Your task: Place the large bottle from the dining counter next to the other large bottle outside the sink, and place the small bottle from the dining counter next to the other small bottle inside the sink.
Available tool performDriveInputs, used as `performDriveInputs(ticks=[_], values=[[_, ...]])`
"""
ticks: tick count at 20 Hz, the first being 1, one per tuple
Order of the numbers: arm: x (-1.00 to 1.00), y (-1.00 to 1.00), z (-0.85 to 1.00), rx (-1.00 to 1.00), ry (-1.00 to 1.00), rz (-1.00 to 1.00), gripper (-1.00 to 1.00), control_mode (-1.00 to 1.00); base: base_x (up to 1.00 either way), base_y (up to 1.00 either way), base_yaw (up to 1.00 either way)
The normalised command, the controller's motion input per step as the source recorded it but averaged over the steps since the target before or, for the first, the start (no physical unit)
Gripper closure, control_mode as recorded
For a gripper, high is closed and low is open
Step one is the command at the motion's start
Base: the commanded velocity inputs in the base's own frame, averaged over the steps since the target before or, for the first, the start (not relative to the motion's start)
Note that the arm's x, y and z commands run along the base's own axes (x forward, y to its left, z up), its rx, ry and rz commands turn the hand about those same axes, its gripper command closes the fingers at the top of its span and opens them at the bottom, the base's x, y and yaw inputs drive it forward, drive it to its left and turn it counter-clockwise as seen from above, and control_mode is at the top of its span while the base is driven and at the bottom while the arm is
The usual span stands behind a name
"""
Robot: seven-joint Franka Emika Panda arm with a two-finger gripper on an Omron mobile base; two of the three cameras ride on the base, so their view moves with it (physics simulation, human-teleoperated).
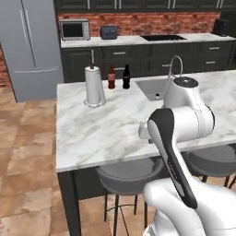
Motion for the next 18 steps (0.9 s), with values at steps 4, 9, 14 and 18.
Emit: performDriveInputs(ticks=[4,9,14,18], values=[[0.0,0.0,0.0,0.0,0.0,0.0,-1.0,1.0,-0.03,-1.0,0.33],[0.0,0.0,0.0,0.0,0.0,0.0,-1.0,1.0,0.0,-1.0,0.26],[0.0,0.0,0.0,0.0,0.0,0.0,-1.0,1.0,0.0,-0.68,0.12],[0.0,0.0,0.0,0.0,0.0,0.0,-1.0,1.0,0.0,-0.73,0.02]])
